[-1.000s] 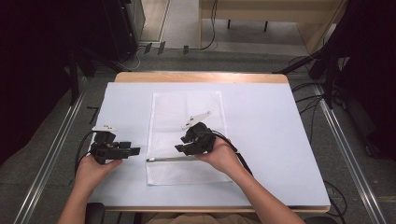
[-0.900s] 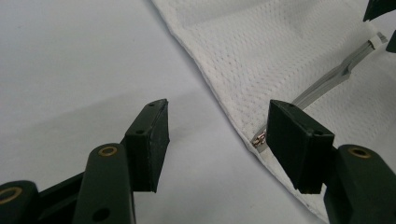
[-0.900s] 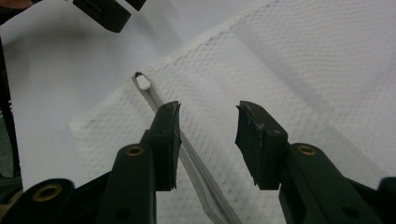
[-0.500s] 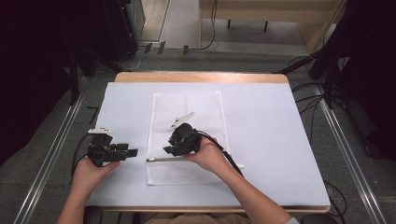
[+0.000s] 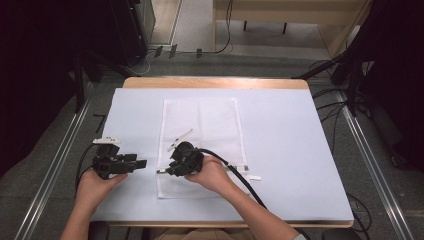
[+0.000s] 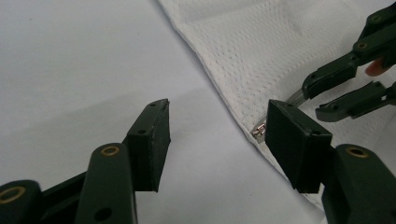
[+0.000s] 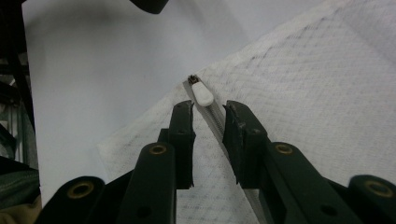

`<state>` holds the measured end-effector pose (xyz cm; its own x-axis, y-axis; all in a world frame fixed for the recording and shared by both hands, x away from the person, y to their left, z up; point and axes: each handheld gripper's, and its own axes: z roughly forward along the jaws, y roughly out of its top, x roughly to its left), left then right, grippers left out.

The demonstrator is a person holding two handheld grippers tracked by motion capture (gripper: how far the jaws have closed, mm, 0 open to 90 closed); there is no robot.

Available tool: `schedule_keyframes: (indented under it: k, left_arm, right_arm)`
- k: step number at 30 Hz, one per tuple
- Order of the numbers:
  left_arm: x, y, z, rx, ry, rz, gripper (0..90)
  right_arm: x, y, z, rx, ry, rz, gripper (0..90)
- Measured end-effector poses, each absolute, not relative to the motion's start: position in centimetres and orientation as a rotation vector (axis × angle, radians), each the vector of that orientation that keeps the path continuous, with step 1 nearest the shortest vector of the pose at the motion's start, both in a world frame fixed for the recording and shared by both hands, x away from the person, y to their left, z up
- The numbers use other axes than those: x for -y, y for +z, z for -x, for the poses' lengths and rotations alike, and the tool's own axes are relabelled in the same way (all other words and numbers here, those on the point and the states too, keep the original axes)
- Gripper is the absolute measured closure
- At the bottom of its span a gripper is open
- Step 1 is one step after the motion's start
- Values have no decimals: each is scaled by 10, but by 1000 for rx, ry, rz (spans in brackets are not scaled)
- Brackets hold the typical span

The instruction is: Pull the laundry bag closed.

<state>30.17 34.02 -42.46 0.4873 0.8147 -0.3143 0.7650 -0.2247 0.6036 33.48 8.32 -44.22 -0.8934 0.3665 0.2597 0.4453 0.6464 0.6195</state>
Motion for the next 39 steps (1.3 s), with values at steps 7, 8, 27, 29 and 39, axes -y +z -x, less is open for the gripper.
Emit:
schedule_keyframes:
  k: [7,8,27,29,39]
  left_arm:
    - [-339,-425,-301,-1293,91,-2018,427]
    - [-340,-425,-300,-1296,91,-2016,427]
    - [-342,-426,-297,-1272,79,-2018,478]
    - [-341,-426,-297,-1272,77,-2019,478]
    - [-337,-427,-298,-1247,56,-2046,474]
  right_arm:
    - [-92,-453,-335,2738,-1057,672,751]
    - [-94,-455,-335,2739,-1059,675,756]
    - [-117,-460,-339,2699,-1081,690,826]
    - [-118,-460,-339,2709,-1077,681,840]
    - [-113,-447,-340,2741,-1146,652,874]
